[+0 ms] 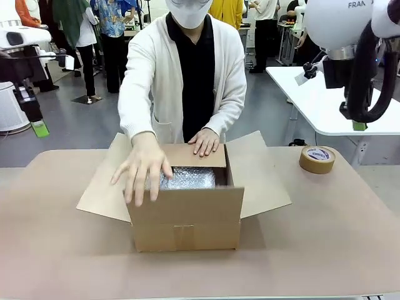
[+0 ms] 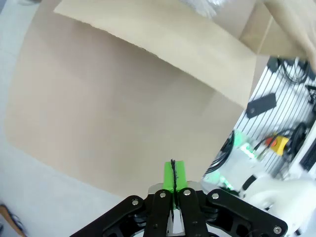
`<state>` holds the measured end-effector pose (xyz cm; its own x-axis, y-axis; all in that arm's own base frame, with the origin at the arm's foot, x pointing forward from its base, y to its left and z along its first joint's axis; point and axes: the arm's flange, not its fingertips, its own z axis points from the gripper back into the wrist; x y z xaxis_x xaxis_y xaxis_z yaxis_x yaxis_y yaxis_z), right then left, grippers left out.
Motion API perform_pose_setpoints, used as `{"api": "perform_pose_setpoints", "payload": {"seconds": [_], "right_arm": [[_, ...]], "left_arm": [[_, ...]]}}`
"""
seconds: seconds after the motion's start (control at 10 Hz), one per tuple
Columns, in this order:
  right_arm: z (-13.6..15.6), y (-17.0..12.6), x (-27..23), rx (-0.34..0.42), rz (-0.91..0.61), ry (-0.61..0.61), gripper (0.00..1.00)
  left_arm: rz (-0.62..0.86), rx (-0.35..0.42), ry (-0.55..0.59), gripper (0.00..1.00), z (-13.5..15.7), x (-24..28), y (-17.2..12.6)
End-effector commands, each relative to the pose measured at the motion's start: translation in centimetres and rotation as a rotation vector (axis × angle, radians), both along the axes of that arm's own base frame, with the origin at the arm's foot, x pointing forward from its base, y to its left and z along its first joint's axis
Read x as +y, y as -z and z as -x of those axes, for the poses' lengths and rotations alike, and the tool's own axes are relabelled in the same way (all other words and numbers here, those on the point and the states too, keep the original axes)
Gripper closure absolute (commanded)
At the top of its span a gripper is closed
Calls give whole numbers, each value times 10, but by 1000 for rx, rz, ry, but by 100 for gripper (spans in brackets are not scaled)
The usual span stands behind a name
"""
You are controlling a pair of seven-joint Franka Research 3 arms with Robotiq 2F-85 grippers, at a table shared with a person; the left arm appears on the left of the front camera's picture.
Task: Wrap the clocks to prevent damage.
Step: Once the human has placed the objects inside and stepped back, release both hands from the side flaps of the Package Box.
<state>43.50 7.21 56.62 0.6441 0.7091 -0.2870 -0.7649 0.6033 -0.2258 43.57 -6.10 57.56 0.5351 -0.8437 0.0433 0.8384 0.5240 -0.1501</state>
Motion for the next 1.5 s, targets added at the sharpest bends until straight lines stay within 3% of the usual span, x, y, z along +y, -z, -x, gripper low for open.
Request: {"api": "perform_pose_setpoints", "payload": {"seconds": [0.0, 0.2, 0.3, 0.4, 0.5, 0.6, 0.7, 0.9, 1.0, 1.3, 1.4], "right_arm": [[15, 16, -11, 19, -43, -194, 99], [18, 25, -18, 62, -121, -287, 99], [13, 24, -18, -30, -194, -168, 99], [11, 18, -10, 41, -65, -241, 99], [11, 20, -14, 25, -112, -232, 99], [19, 33, 0, 19, -103, -454, 99], [22, 41, 4, -14, -161, -627, 99], [18, 54, -6, -32, -212, -726, 99], [14, 59, -9, -24, -223, -704, 99], [3, 74, -12, 36, -259, -644, 99], [-1, 77, -10, 69, -263, -604, 99]], "left_arm": [[6, -48, 131, 100, 6, 9, 15], [-16, -99, 175, 100, 6, -1, 15], [21, -185, 57, 100, 8, -12, 14], [3, -46, 152, 100, 0, 0, 13], [3, -46, 152, 100, 0, 0, 13], [9, -101, 134, 100, 0, -5, 10], [-10, -69, 290, 100, -5, 4, 25], [-65, -50, 467, 100, -3, 7, 45], [-48, -53, 537, 100, -5, 8, 47], [-5, -80, 512, 100, -3, 8, 51], [-27, -43, 539, 100, -5, 3, 48]]}}
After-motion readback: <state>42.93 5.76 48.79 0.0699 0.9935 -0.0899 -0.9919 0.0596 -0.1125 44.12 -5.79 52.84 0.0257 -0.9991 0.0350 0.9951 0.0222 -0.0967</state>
